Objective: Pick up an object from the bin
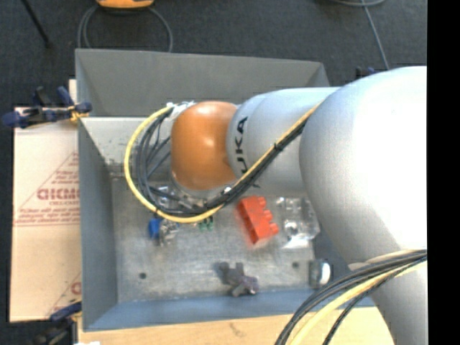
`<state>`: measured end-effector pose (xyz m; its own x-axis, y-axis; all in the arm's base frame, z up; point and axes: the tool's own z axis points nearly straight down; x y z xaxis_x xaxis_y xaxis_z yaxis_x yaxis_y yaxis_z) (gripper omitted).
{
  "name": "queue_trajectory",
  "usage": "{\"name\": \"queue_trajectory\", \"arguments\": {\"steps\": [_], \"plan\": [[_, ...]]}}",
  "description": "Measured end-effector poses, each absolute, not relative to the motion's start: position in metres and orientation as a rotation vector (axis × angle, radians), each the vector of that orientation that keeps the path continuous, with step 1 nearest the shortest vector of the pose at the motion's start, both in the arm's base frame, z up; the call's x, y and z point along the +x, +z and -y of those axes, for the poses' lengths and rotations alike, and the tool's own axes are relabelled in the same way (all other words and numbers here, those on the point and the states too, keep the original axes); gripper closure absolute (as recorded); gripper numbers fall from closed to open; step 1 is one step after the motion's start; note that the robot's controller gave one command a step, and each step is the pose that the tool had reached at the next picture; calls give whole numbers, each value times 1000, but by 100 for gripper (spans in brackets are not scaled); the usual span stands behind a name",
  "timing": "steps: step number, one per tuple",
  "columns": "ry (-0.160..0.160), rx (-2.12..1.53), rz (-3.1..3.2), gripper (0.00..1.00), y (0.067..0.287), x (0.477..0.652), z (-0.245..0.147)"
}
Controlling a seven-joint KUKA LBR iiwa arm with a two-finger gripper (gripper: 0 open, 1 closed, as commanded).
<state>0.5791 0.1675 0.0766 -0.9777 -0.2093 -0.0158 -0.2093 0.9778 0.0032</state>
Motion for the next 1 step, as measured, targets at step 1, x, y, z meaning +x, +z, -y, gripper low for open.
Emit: {"name": "queue_trajectory", "arguments": {"steps": [1], "plan": [[-1, -468, -3094, 100, 228, 588, -145]]}}
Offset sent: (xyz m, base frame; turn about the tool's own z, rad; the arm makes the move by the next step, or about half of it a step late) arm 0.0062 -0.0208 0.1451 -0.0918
